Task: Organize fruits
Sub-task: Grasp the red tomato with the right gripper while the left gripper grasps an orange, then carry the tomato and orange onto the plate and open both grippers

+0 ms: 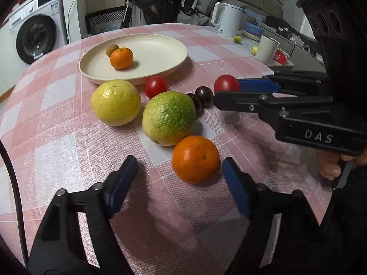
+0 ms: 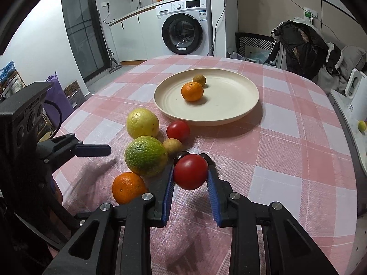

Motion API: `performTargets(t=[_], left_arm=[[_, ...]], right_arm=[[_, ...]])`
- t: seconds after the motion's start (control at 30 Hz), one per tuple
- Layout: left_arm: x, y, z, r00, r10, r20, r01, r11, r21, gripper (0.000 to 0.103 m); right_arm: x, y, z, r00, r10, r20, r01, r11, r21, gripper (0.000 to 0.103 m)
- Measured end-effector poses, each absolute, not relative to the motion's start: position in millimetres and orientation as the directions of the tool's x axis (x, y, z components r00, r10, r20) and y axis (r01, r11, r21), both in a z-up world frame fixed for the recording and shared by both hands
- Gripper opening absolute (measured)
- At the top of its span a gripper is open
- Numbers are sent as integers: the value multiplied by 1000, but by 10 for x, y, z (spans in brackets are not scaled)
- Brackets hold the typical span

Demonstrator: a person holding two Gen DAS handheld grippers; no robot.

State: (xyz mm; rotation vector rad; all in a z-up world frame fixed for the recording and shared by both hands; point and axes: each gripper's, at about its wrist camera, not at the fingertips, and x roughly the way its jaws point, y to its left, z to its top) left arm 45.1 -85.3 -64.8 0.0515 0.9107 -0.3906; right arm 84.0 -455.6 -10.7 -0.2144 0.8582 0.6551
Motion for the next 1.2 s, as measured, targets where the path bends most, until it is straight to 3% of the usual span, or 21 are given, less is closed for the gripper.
performTargets(t=[0.2, 0.5, 0.8, 1.2], left_arm=[[411, -888, -629, 531, -368, -764, 397, 904, -160, 36], [365, -889, -579, 536, -396, -746, 418, 892, -173, 36], [301, -732, -336, 596, -439, -673, 414, 885, -211, 36], [276, -437, -41, 754, -315, -577, 288, 947, -140, 36]], right_arm=[[851, -4556, -101, 476, 448, -757, -613, 786, 79, 29], [860, -4562, -93, 479, 447, -756, -611, 788, 79, 29], [854, -4600, -40, 498, 452, -740, -603, 794, 79, 29], [853, -4665, 63, 532, 481, -697, -589, 801, 103, 29]])
